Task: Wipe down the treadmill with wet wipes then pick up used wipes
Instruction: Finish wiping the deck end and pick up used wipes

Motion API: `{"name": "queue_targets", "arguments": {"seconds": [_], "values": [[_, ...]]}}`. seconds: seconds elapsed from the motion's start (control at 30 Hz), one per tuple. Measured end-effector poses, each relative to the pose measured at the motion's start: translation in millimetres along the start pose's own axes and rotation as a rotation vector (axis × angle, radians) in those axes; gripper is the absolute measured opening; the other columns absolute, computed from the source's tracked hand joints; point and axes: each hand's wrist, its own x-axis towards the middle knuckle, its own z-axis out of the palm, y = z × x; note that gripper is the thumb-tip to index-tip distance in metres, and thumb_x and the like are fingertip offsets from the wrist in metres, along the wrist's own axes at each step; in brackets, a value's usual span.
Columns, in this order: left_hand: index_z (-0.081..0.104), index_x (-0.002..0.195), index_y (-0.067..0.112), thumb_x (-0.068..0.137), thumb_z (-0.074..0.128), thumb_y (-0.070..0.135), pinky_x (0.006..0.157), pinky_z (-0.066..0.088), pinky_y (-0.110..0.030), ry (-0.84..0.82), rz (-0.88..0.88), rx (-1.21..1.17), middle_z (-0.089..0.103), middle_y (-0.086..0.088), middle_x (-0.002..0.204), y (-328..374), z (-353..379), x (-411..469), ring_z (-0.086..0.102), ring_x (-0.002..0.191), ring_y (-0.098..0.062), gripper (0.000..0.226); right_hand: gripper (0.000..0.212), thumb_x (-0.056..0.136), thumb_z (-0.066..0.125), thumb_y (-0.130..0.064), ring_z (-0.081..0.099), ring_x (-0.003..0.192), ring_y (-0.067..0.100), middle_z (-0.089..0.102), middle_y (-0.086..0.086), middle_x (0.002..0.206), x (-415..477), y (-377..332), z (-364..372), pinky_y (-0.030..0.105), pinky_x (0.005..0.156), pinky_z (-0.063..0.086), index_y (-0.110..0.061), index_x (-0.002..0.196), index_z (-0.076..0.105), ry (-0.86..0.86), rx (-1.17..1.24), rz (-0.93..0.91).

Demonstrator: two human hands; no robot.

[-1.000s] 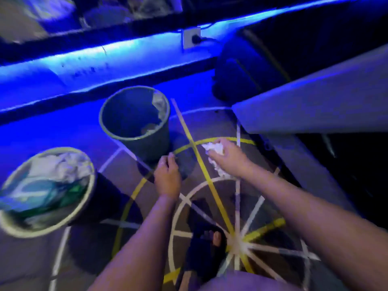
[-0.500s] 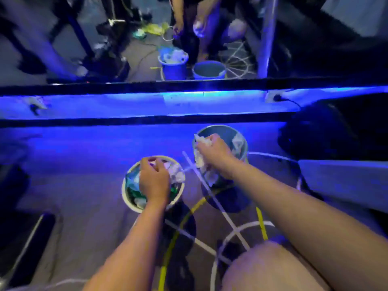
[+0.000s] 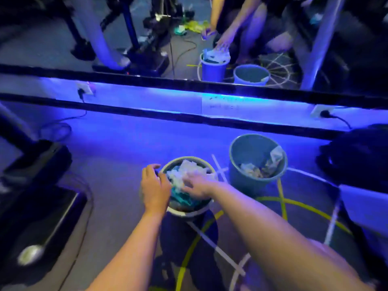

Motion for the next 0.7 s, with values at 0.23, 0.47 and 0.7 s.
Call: {"name": "queue_targets", "arguments": {"seconds": [0.23,0.47,0.7], "values": [[0.061,0.117,0.012,0.097,0.053,0.009,0.081,0.047,-0.041,-0.111,-0.041,-0.068,0.062,-0.009,0.117,40,24,-3,0.061,0.097,-0.034,0.022,0.06,0.097,0.045,0.0,0.056,0.116,0.014,0.047,0.004,0.153,-42,31,-60,0.032,0.105,0.044,-0.023,0.152,0.044,0.266,0.704,0.004],[0.067,0.102,0.012,0.097,0.046,0.039,0.067,0.04,-0.037,-0.36,0.342,-0.202,0.069,-0.011,0.086,172,111,-35,0.065,0.08,-0.035,0.035,0.044,0.099,0.048,-0.001,0.061,0.11,0.018,0.065,0.003,0.129,-175,170,-104,0.024,0.092,0.051,-0.014,0.139,0.058,0.64,0.868,0.296],[0.06,0.068,0.007,0.092,0.038,0.069,0.059,0.034,-0.041,-1.124,0.889,-0.309,0.052,-0.006,0.054,325,209,-262,0.052,0.059,-0.024,0.07,0.031,0.1,0.053,-0.014,0.064,0.061,0.009,0.07,0.008,0.073,-397,277,56,0.024,0.06,0.05,-0.019,0.073,0.068,1.134,1.13,0.823]]}}
